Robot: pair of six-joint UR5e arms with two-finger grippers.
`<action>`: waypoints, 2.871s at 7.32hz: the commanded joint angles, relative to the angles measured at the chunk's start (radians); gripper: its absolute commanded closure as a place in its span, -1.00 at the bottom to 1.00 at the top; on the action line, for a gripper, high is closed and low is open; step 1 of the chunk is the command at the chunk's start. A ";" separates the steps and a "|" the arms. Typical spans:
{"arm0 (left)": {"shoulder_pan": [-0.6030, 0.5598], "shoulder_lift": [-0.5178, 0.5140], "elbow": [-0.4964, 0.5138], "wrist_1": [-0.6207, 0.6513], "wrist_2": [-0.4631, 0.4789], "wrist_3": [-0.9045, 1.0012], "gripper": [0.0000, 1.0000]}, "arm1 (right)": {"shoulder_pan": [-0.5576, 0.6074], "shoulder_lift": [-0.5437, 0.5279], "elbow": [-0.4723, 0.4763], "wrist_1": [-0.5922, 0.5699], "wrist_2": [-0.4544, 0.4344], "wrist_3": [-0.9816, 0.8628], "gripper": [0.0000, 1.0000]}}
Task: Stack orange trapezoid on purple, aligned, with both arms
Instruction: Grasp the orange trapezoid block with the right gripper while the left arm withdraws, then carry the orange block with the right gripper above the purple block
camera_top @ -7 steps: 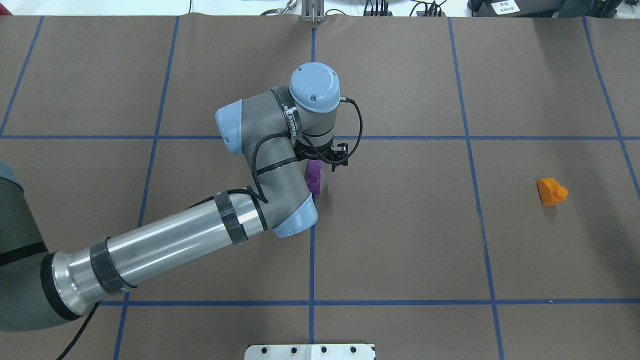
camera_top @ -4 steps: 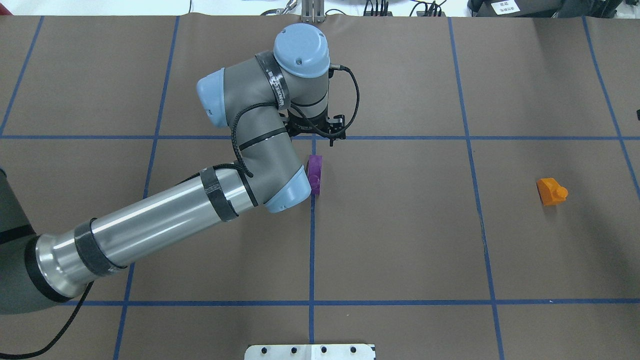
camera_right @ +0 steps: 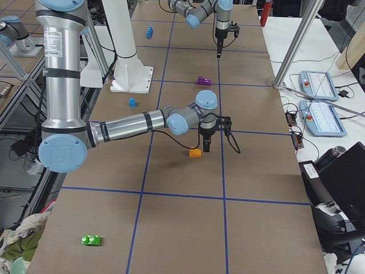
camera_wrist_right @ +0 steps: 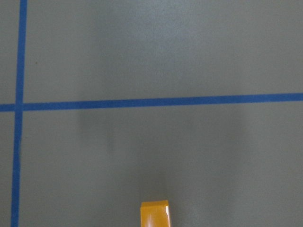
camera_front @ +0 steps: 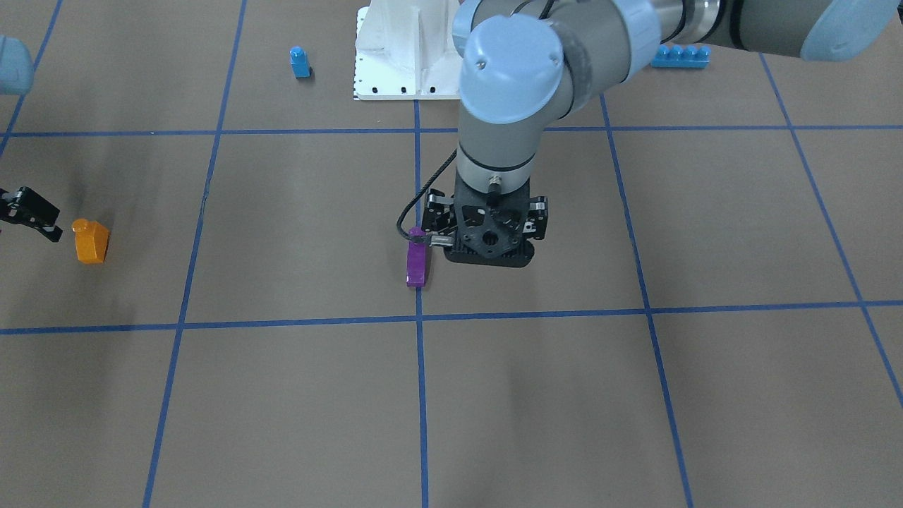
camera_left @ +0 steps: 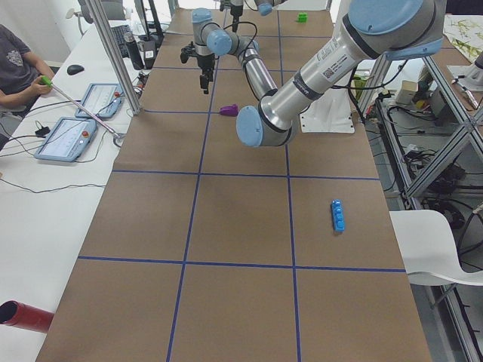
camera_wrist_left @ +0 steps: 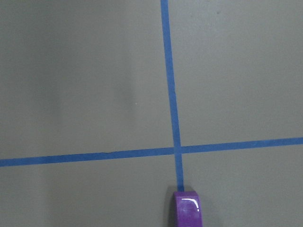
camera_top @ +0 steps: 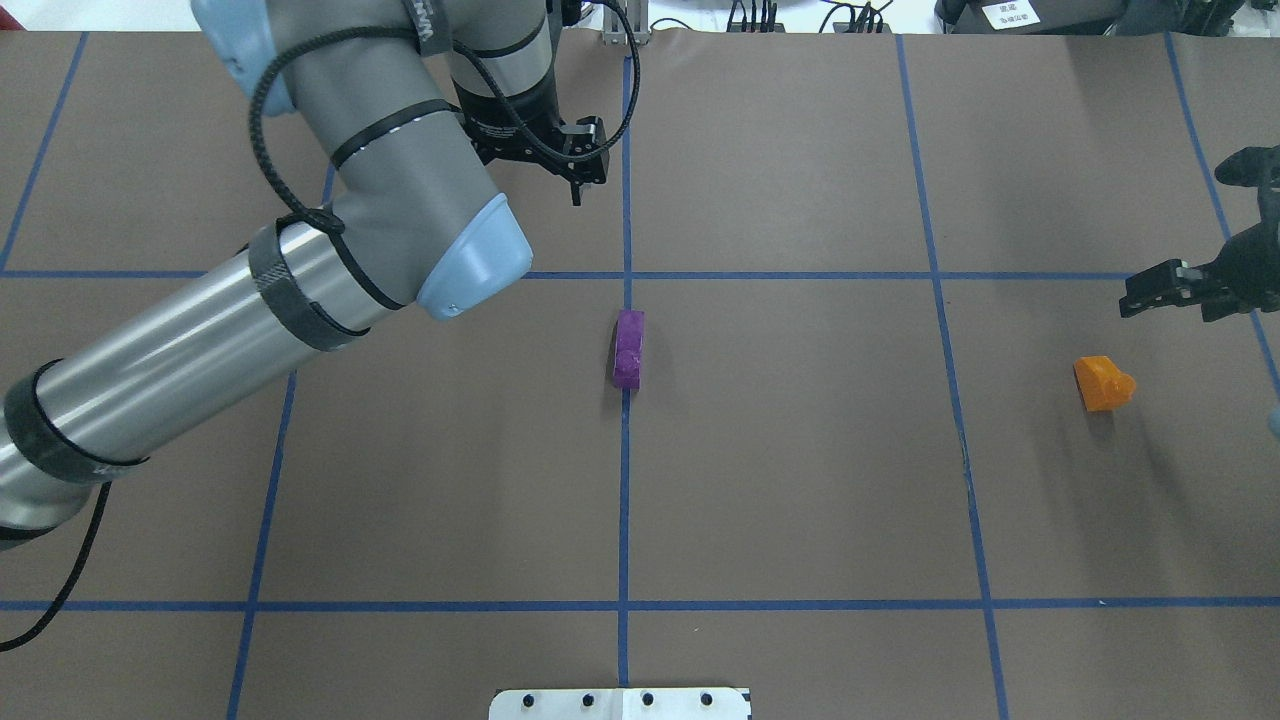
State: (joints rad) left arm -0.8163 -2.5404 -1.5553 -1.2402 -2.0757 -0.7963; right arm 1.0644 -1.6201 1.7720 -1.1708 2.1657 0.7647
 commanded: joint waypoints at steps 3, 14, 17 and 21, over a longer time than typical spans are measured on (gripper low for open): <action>-0.049 0.095 -0.138 0.102 -0.003 0.094 -1.00 | -0.125 -0.007 -0.152 0.212 -0.024 0.090 -0.98; -0.049 0.140 -0.179 0.091 -0.023 0.092 -1.00 | -0.153 -0.014 0.001 -0.031 -0.014 0.096 1.00; -0.061 0.163 -0.195 0.091 -0.038 0.094 -1.00 | -0.153 0.079 0.064 -0.170 -0.010 0.096 1.00; -0.122 0.305 -0.275 0.093 -0.038 0.213 -1.00 | -0.181 0.476 0.123 -0.580 -0.014 0.201 1.00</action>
State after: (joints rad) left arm -0.9223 -2.2849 -1.8051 -1.1475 -2.1142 -0.6168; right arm 0.9036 -1.3005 1.9030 -1.6191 2.1529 0.8934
